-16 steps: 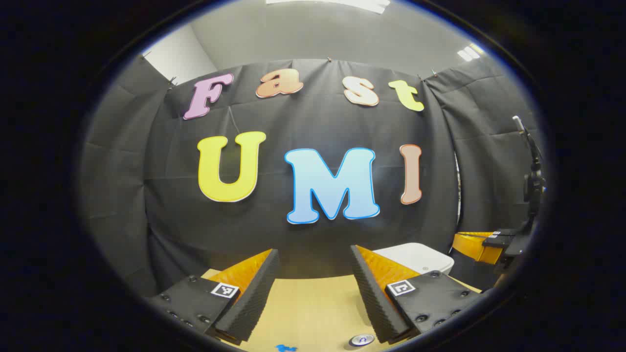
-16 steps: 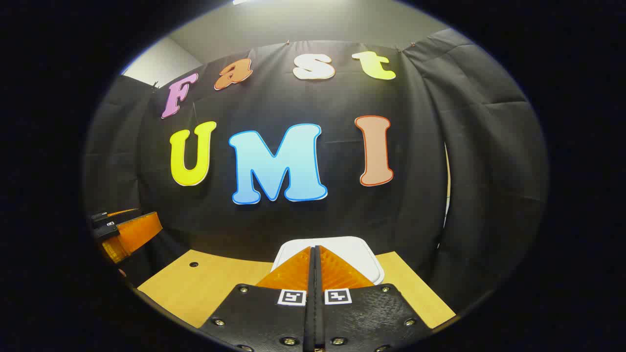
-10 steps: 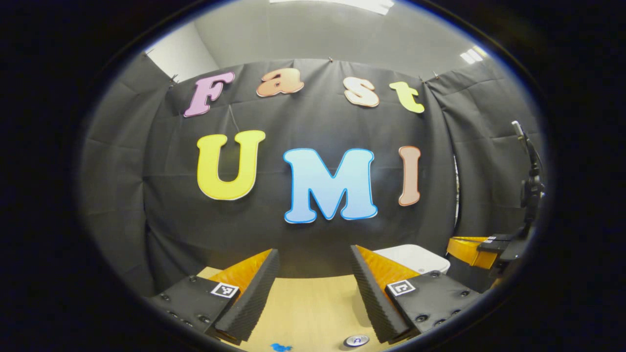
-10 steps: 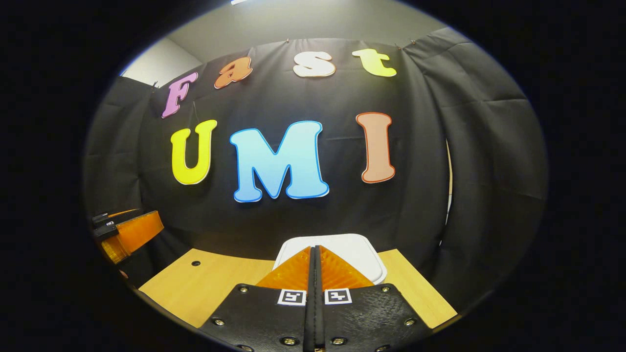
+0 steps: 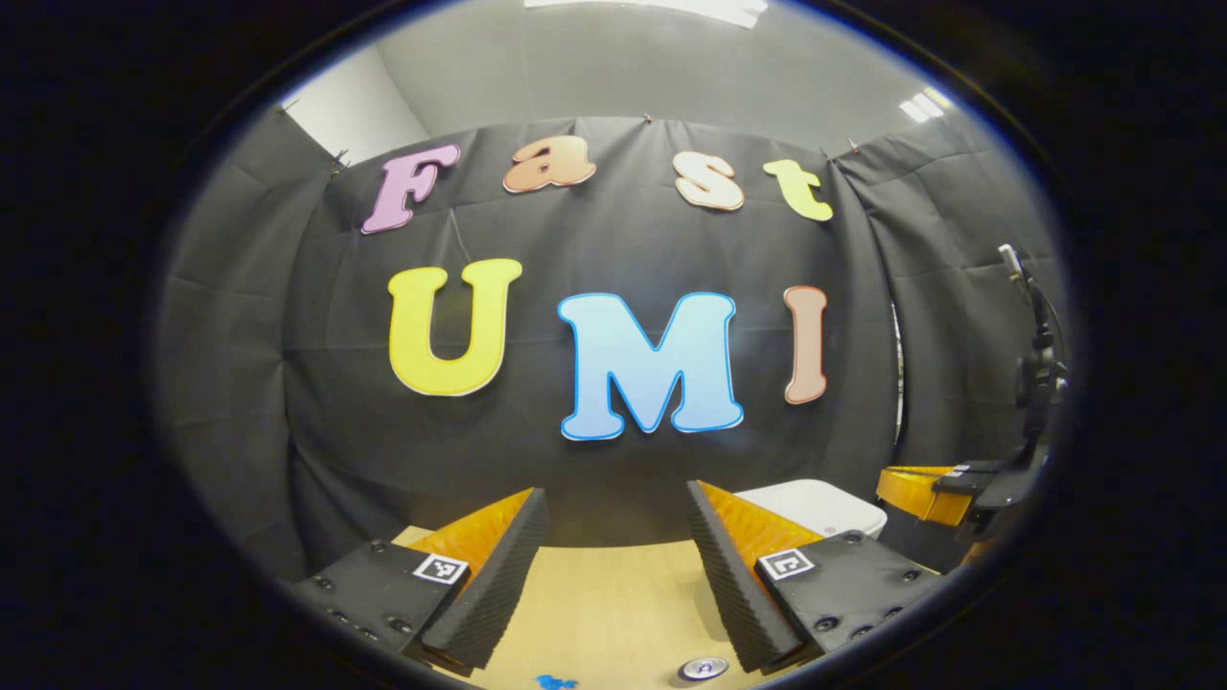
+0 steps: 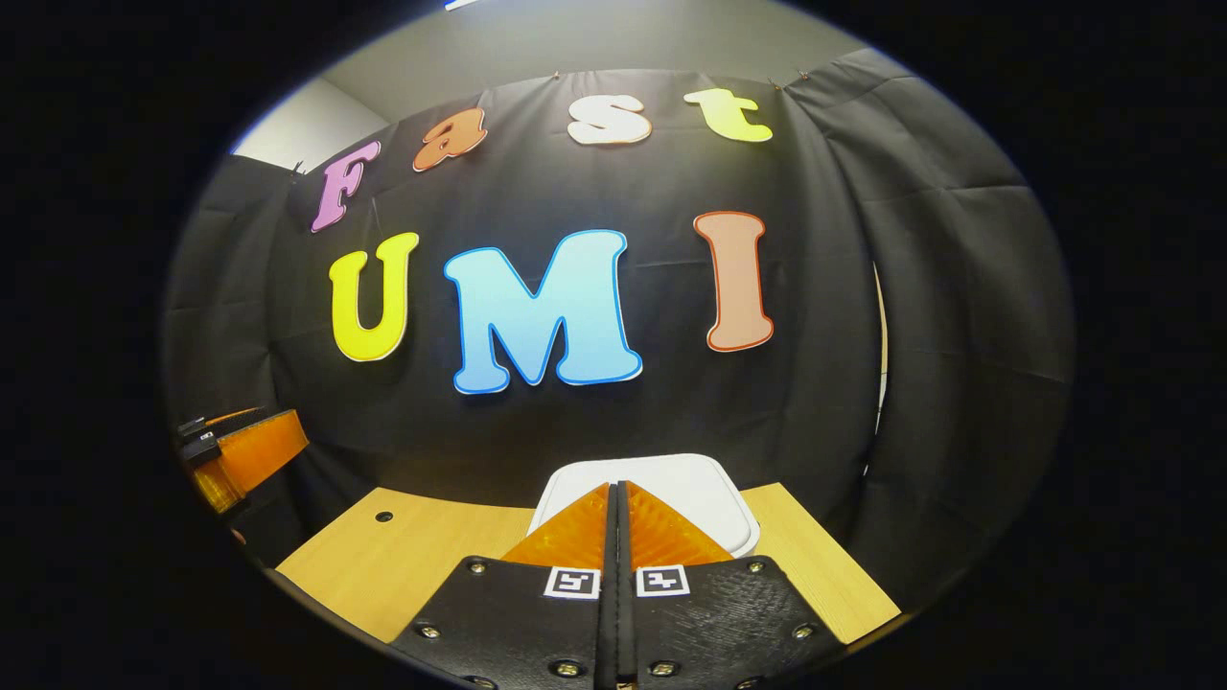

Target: Press the lid of the desktop garbage bin to open it, pick up the crumpled paper on the desktop and throw it into the bin, then pick up the pop can on the desktop and drop it into the bin, and finally close the garbage bin lid.

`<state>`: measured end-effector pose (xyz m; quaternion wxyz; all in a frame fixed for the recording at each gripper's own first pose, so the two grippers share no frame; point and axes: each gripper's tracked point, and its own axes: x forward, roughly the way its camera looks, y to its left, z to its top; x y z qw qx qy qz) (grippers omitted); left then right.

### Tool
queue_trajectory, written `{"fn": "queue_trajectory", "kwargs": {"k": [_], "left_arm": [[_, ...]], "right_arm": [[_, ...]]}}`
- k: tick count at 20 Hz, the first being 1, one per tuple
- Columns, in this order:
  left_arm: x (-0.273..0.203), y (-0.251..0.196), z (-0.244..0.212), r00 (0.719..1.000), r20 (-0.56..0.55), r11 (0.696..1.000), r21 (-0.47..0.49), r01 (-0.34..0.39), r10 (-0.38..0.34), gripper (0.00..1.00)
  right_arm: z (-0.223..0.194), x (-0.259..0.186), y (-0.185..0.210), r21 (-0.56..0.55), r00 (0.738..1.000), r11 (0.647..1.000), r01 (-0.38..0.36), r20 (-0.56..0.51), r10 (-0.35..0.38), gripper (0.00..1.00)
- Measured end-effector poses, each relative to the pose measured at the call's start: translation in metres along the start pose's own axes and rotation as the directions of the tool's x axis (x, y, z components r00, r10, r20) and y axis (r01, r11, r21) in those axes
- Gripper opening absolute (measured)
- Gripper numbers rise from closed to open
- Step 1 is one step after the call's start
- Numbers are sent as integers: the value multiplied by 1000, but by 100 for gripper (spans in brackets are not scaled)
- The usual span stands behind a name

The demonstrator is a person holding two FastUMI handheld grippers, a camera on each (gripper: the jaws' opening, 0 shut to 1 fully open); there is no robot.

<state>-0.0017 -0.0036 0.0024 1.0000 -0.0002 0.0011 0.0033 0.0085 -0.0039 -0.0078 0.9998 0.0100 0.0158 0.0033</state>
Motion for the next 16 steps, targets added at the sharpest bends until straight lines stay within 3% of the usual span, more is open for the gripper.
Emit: {"fn": "queue_trajectory", "kwargs": {"k": [16], "left_arm": [[-1, 5, -1, 1000, -9, 1000, -2, -14, 14, 94]], "right_arm": [[-14, 23, -2, -2, 999, 1000, -9, -44, 9, 0]]}}
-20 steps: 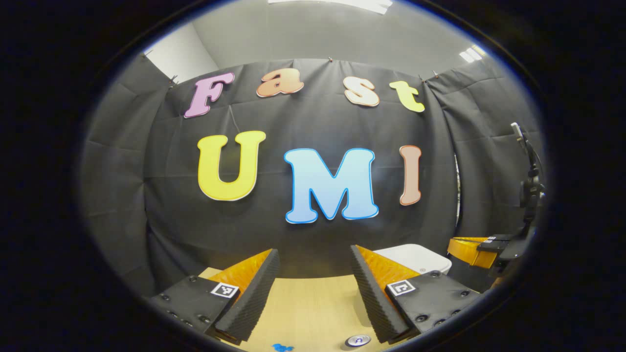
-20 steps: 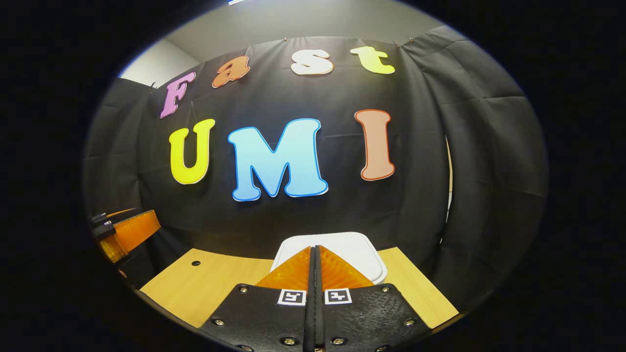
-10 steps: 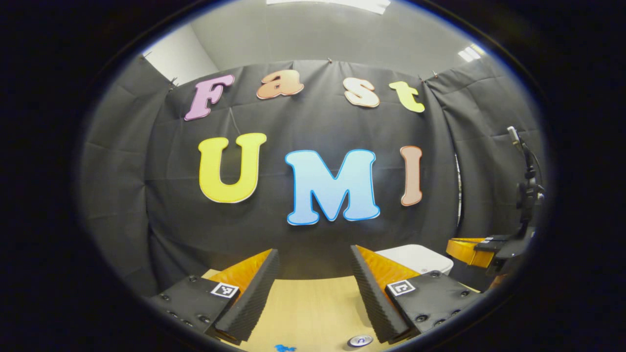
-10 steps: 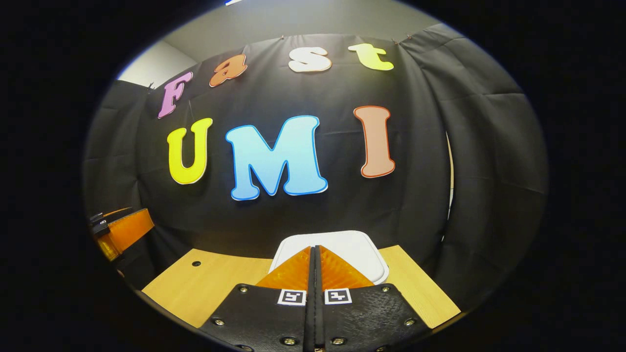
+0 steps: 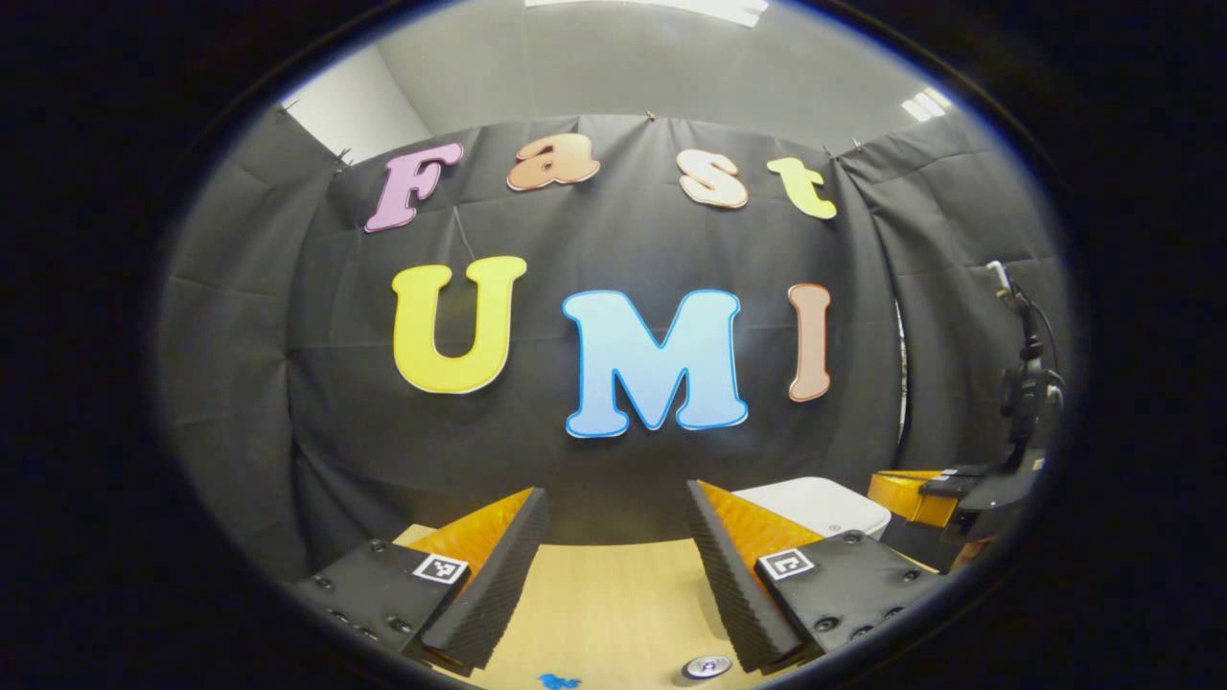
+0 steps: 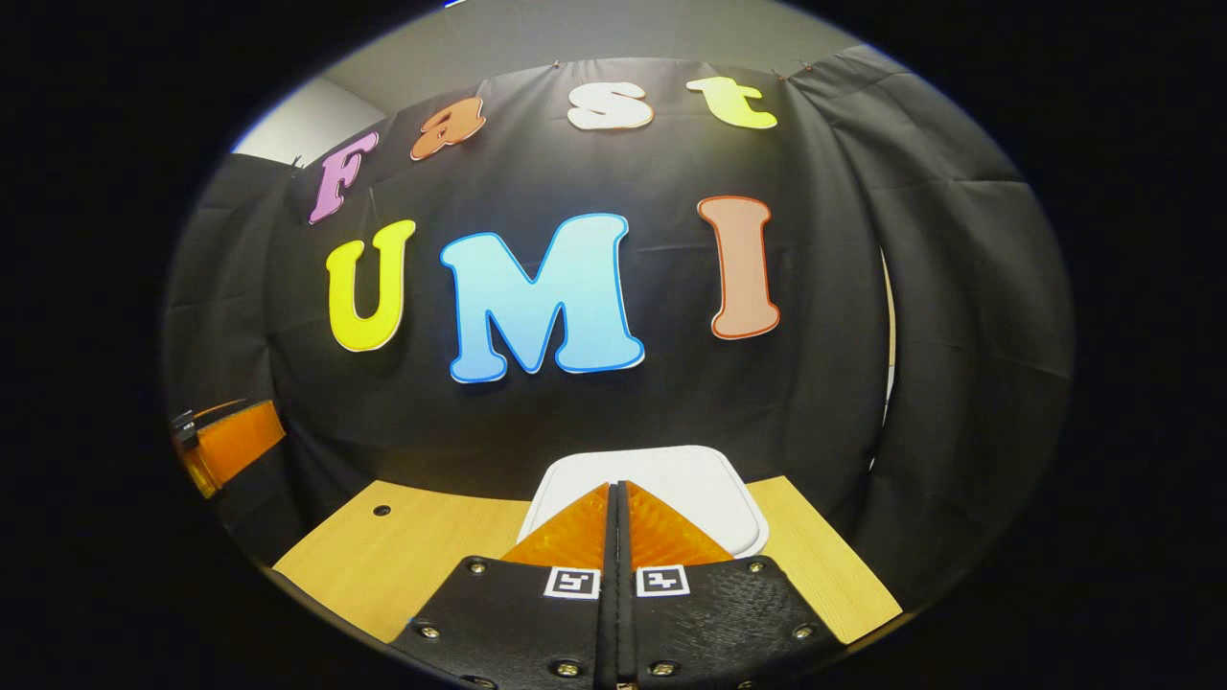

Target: Press the lid of the desktop garbage bin to open it, pick up the crumpled paper on the desktop and throw it into the bin, then pick up the pop can on the desktop and drop it into the bin, and finally close the garbage bin lid.

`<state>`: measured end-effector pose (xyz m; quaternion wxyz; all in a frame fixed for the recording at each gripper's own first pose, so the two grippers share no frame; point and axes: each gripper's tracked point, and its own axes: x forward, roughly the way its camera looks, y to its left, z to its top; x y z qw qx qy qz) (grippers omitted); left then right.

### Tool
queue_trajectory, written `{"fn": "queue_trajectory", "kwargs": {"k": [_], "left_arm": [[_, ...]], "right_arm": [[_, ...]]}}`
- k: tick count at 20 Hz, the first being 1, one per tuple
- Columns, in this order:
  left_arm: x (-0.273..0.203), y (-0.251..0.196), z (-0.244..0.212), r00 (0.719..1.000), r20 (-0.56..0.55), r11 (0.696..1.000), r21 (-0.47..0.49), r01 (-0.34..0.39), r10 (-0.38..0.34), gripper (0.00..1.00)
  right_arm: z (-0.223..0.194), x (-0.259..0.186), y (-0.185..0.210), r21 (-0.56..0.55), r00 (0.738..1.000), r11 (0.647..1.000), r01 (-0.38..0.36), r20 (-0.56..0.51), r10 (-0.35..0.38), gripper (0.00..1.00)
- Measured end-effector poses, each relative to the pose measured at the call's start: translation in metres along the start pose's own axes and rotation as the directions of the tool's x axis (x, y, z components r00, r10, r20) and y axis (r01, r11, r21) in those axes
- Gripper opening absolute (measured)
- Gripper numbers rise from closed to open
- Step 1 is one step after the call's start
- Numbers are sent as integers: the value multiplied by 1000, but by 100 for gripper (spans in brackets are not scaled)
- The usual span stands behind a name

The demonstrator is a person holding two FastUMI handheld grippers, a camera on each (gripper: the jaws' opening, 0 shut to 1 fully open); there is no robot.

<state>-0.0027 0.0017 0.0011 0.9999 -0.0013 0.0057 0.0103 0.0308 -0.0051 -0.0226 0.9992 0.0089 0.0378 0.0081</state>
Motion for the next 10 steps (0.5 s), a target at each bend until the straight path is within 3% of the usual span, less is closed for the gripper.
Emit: {"fn": "queue_trajectory", "kwargs": {"k": [10], "left_arm": [[3, 9, -3, 1000, -12, 1000, 7, -21, 21, 95]], "right_arm": [[-41, 39, -15, -6, 993, 1000, 24, -115, -24, 0]]}}
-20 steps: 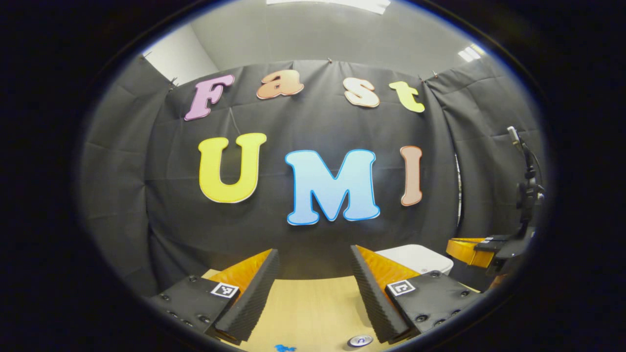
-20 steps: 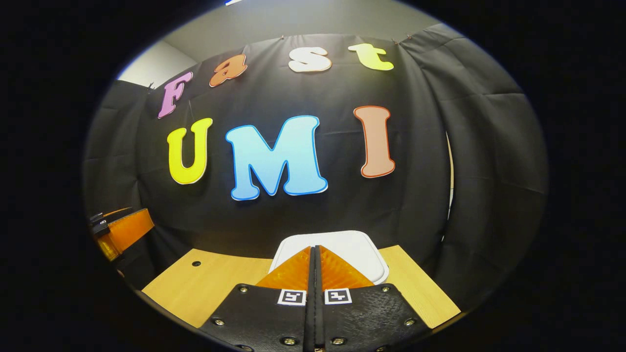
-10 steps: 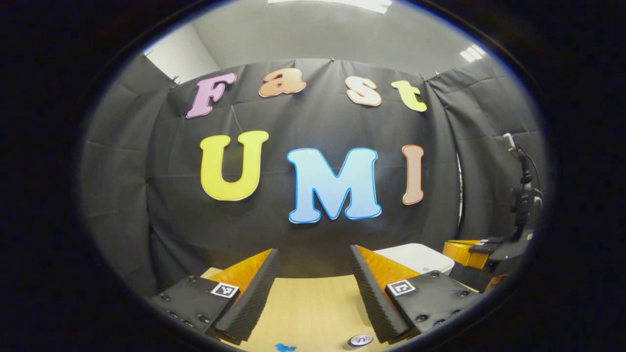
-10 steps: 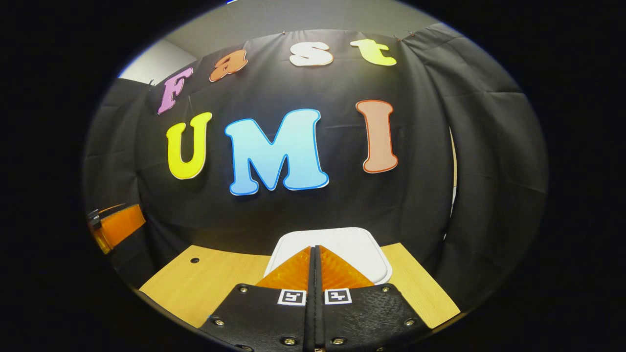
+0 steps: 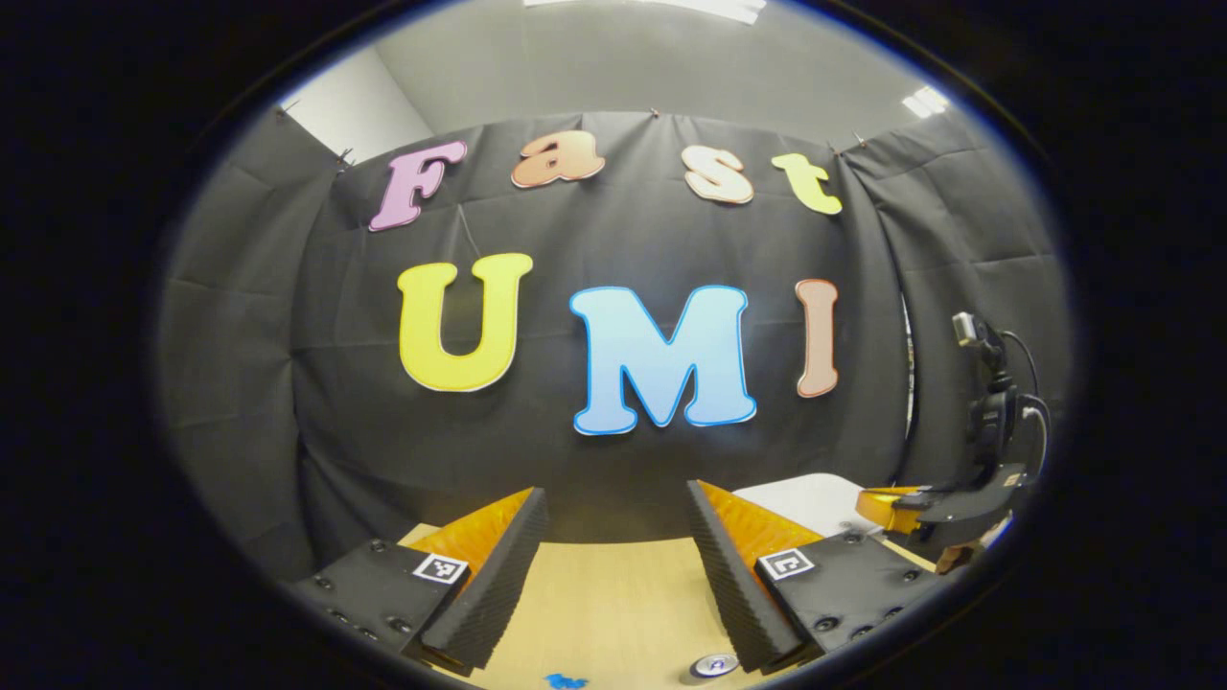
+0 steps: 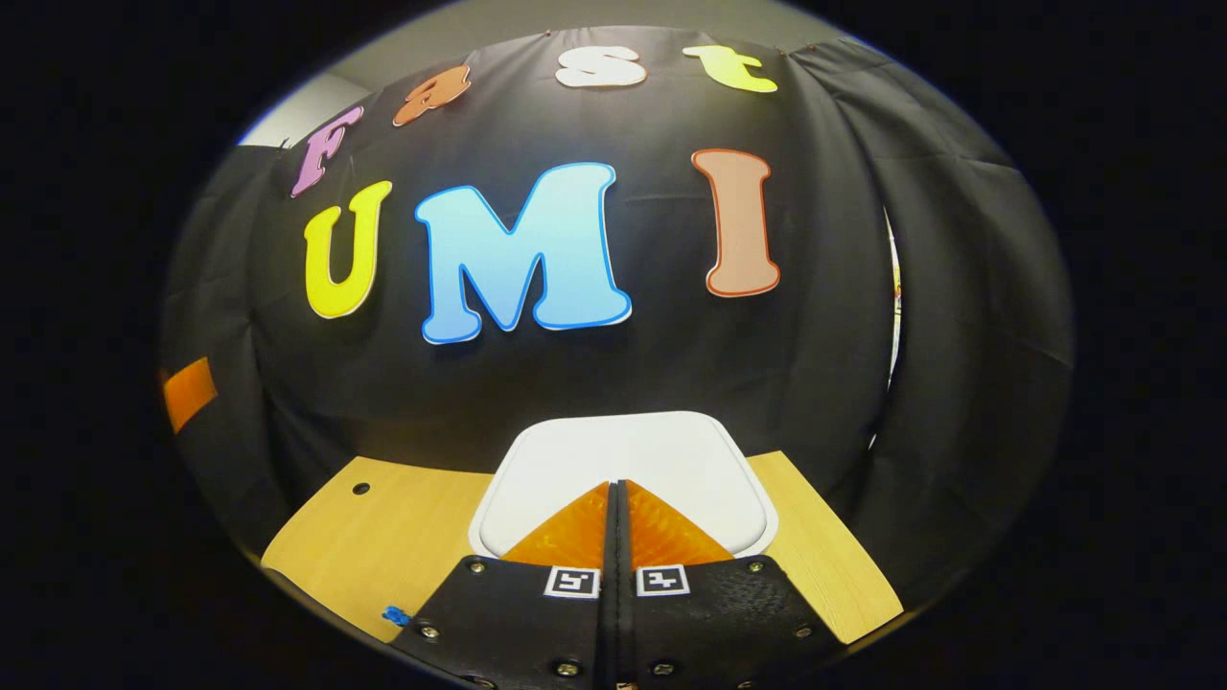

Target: Press the lid of the desktop garbage bin to open it, pick up the crumpled paper on the desktop and throw it into the bin, then pick up the pop can on the desktop and drop it into the bin, and finally close the garbage bin lid.

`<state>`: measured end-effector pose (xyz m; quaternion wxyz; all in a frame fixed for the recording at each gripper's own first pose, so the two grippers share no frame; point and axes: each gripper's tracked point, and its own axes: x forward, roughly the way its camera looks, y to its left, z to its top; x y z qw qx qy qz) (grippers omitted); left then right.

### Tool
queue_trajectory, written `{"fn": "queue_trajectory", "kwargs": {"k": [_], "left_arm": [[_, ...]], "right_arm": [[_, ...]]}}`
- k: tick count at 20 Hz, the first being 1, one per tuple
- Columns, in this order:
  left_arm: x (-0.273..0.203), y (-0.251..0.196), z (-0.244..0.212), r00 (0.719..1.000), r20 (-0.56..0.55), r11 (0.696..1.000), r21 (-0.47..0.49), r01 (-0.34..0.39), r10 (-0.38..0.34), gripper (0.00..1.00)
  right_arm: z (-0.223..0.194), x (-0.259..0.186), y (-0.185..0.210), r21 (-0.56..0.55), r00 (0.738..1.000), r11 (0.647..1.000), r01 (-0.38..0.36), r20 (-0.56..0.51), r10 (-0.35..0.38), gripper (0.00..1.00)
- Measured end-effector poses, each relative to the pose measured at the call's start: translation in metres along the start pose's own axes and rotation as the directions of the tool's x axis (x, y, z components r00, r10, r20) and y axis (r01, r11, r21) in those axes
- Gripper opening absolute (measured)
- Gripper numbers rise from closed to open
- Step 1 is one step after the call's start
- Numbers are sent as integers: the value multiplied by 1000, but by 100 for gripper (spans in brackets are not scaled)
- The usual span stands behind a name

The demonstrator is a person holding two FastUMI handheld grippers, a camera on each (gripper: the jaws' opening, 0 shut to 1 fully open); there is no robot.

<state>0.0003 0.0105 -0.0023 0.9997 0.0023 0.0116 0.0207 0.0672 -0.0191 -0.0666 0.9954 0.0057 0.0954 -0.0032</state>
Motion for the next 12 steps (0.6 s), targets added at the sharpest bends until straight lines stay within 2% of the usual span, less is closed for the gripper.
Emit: {"fn": "queue_trajectory", "kwargs": {"k": [5, 12], "left_arm": [[2, 2, -4, 1000, -13, 1000, -5, -7, 7, 94], [5, 4, -8, 1000, -21, 1000, -9, -11, 10, 94]], "right_arm": [[-23, 4, -2, 16, 998, 1000, -4, -56, 5, 0], [-25, 9, -1, 19, 998, 1000, 0, -56, 1, 0]]}}
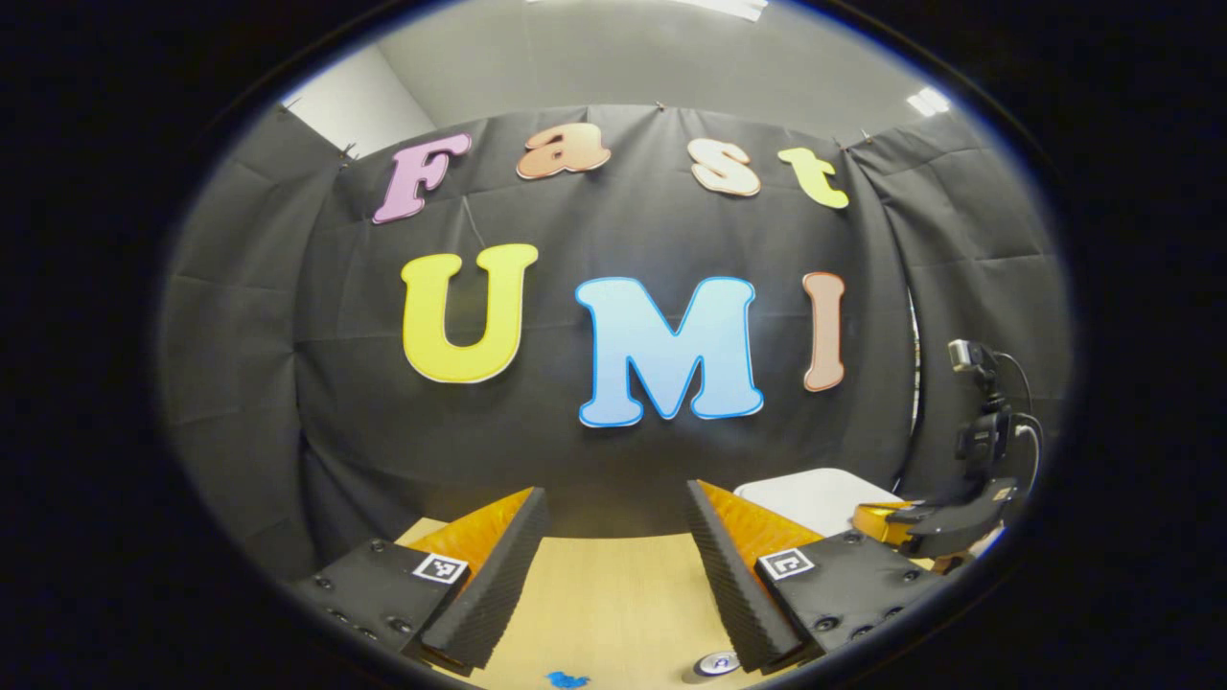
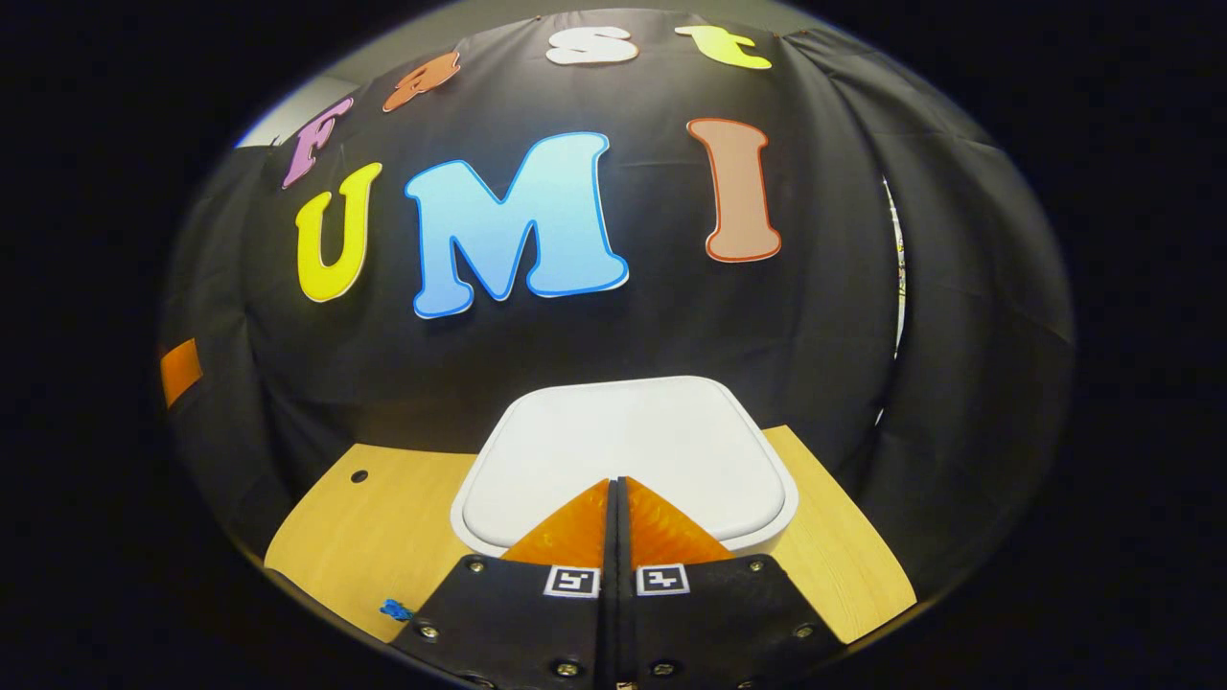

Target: Press the lid of the desktop garbage bin to open it, pick up the crumpled paper on the desktop and throw it into the bin, then pick up the pop can on the desktop and drop it into the bin, and finally close the garbage bin lid.

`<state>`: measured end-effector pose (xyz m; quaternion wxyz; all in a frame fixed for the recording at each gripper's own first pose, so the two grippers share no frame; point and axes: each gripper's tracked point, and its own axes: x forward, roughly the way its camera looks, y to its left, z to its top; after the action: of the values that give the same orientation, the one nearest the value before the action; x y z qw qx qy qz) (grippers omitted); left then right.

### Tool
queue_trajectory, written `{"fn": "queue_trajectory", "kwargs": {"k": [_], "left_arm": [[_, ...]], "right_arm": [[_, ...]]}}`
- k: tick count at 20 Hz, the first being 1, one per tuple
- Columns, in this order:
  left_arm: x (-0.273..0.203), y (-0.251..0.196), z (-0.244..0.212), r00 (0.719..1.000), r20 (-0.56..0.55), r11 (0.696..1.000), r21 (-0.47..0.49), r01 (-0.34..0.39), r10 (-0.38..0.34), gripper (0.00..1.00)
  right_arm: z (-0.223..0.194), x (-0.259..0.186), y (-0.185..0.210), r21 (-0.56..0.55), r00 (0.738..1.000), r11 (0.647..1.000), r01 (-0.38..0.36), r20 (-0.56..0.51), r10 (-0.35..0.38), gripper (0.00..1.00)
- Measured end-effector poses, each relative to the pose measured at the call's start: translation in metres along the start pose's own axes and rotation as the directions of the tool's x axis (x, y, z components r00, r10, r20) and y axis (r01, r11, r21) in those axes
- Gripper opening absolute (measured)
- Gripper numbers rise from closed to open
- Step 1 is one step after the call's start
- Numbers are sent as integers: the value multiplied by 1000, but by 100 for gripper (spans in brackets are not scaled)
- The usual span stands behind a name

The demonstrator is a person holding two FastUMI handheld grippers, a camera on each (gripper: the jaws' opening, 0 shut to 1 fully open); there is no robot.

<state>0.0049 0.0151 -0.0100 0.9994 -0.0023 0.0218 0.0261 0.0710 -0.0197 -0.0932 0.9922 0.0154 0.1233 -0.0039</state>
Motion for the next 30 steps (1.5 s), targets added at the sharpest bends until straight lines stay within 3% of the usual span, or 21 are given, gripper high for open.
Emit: {"fn": "queue_trajectory", "kwargs": {"k": [7, 12, 23, 30], "left_arm": [[-1, -5, 1, 1000, 7, 1000, 0, 15, -15, 94], [-3, -5, 1, 1000, 12, 1000, -11, 19, -18, 94], [-5, -5, 6, 999, 21, 1000, 11, 27, -27, 94], [-5, 2, -4, 1000, 10, 1000, 1, 10, -10, 94]], "right_arm": [[-4, 0, 0, -30, 1000, 1000, 4, 18, -4, 0], [-1, -2, 1, 8, 1000, 1000, -18, 25, 18, 0], [50, -37, 12, -14, 983, 1000, -23, 180, 25, 0], [66, -53, 10, -22, 970, 1000, 14, 243, -8, 0]]}}
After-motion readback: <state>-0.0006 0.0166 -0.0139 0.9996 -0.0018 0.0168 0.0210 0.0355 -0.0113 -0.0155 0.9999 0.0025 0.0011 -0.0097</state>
